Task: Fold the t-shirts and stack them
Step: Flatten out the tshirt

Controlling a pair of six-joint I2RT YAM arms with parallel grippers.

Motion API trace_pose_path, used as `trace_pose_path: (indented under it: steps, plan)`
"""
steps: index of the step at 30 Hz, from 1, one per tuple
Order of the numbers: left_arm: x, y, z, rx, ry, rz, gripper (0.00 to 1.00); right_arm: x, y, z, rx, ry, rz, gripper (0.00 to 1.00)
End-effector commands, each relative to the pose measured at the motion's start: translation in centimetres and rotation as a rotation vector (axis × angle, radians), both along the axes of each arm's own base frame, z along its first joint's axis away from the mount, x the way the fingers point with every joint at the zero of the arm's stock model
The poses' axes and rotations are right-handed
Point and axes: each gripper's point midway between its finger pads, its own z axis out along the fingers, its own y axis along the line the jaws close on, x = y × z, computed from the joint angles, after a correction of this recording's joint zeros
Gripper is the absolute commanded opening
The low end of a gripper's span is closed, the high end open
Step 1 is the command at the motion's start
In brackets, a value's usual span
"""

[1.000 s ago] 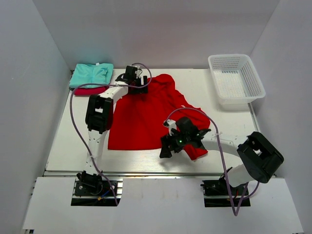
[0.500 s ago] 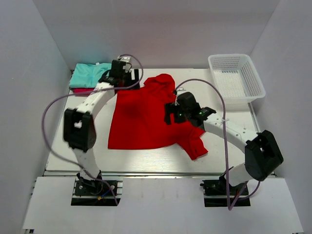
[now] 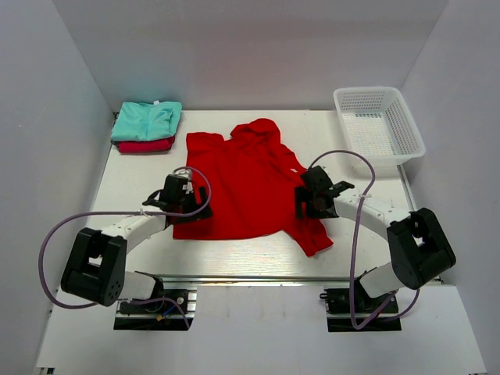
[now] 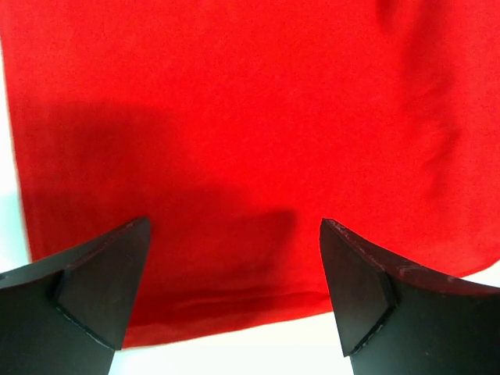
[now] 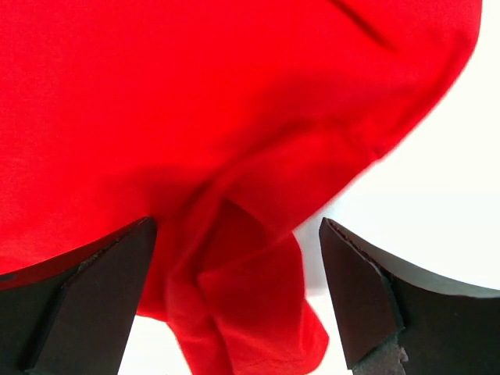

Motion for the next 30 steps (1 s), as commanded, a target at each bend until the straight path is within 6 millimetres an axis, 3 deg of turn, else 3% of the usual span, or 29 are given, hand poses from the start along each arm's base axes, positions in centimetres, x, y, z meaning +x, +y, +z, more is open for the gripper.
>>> trace_pose_path:
  steps: [1,7,9,13,21,23,26,28,29,30]
  plan:
    - [1.3,-1.4,0.9,-0.070,-0.061,-0.013,0.99,-1.3,-1.6,-0.2,-0.038,0.008,-0.058,0.90]
    - [-0.8,0.9,-2.7,0.013,0.072,0.071,0.99,-1.8,-3.7,-0.9,-0.094,0.015,-0.126,0.90]
    - [-1.8,2.2,-3.9,0.069,0.128,0.125,0.99,-1.9,-4.4,-1.5,-0.119,0.034,-0.151,0.81]
    - [-2.0,2.5,-4.3,0.085,0.157,0.153,0.99,-3.0,-8.2,-1.5,-0.213,0.064,-0.313,0.74]
    - [-1.1,2.8,-3.9,0.106,0.136,0.170,0.99,-4.7,-10.8,0.4,-0.124,0.070,-0.427,0.74]
    - [-1.0,3.0,-4.0,0.113,0.133,0.175,0.99,-4.7,-11.4,0.8,-0.119,0.066,-0.450,0.78]
    - [-0.7,2.9,-3.5,0.116,0.126,0.167,0.99,-3.4,-9.4,2.6,-0.024,0.027,-0.318,0.79]
    - [-0.2,2.8,-3.0,0.113,0.108,0.160,0.99,-2.7,-5.0,3.9,0.152,0.001,-0.053,0.79]
    - [0.3,2.4,-2.6,0.097,0.091,0.155,0.99,-2.6,-4.1,5.6,0.200,-0.061,0.012,0.79]
    - [0.7,2.3,-2.1,0.088,0.067,0.156,0.99,-3.6,-1.0,6.7,0.330,-0.048,0.156,0.79]
